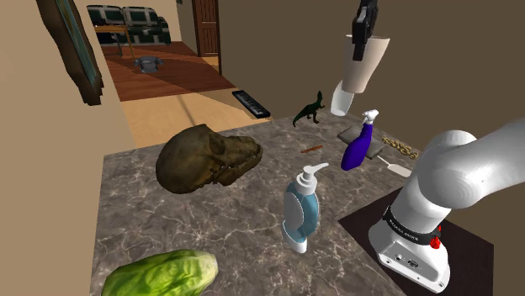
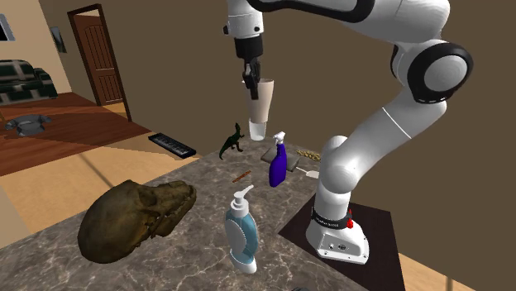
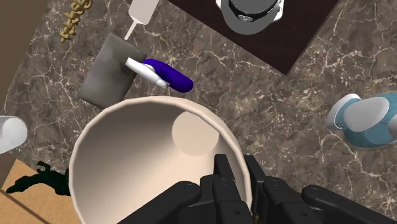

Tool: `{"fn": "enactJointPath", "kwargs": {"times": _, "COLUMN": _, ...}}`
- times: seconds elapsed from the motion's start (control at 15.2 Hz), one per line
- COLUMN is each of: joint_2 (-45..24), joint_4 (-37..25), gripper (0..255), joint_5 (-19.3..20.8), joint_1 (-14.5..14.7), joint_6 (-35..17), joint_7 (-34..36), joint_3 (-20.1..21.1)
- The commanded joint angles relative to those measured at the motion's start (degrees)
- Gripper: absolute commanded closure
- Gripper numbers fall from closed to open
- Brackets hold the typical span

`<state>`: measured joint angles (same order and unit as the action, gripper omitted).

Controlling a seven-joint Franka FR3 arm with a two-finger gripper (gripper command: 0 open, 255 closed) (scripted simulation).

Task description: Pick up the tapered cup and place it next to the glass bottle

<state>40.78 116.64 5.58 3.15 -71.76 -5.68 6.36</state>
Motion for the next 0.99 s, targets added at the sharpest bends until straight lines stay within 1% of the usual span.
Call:
{"fn": "enactJointPath", "kwargs": {"times": 0.0, "joint_2": 0.5, "joint_4": 0.53, "gripper": 255, "joint_5": 1.95, "joint_1": -0.47, "joint_6": -0.36, "joint_7": -2.95, "joint_3": -2.55}}
{"fn": "enactJointPath", "kwargs": {"times": 0.46, "joint_2": -0.21, "joint_4": 0.44, "gripper": 255, "joint_5": 8.35, "joint_1": -2.25, "joint_6": -2.75, "joint_7": -12.69, "joint_3": -11.39}}
{"fn": "enactJointPath", "kwargs": {"times": 0.92, "joint_2": -3.92, "joint_4": -2.61, "gripper": 255, "joint_5": 13.59, "joint_1": -3.88, "joint_6": -6.01, "joint_7": -22.29, "joint_3": -20.28}}
